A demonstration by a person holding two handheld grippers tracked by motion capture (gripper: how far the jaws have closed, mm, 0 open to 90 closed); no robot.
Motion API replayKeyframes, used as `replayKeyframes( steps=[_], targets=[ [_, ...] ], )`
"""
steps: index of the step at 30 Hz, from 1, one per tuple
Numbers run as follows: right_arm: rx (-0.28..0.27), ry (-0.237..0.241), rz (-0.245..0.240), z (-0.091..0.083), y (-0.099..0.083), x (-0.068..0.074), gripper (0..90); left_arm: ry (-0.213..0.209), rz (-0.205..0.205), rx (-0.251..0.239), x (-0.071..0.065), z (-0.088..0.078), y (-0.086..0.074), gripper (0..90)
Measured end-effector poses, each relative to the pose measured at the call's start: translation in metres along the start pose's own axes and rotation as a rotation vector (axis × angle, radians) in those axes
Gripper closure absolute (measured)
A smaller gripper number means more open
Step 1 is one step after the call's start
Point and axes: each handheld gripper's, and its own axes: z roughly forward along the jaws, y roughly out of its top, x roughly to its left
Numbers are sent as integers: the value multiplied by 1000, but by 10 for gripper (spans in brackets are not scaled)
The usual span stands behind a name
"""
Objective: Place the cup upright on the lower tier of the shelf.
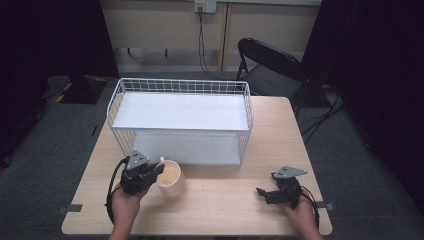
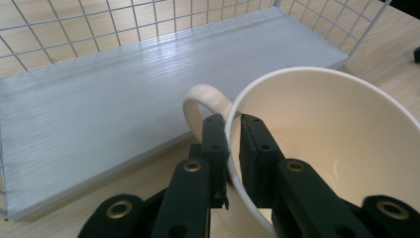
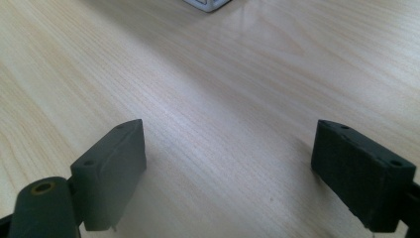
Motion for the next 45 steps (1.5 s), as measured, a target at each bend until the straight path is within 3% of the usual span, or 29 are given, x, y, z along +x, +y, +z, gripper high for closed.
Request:
replayKeyframes(
  steps=[25,35,45],
  targets=[
    [0,0,-1,0,0,0,130,88,-49,-15,9,15,16,821],
    [0,0,0,0,0,0,130,141,-39,-5,13,19,23,820],
    [0,0,0,0,0,0,130,165,-47,1,15,25,25,820]
  ],
)
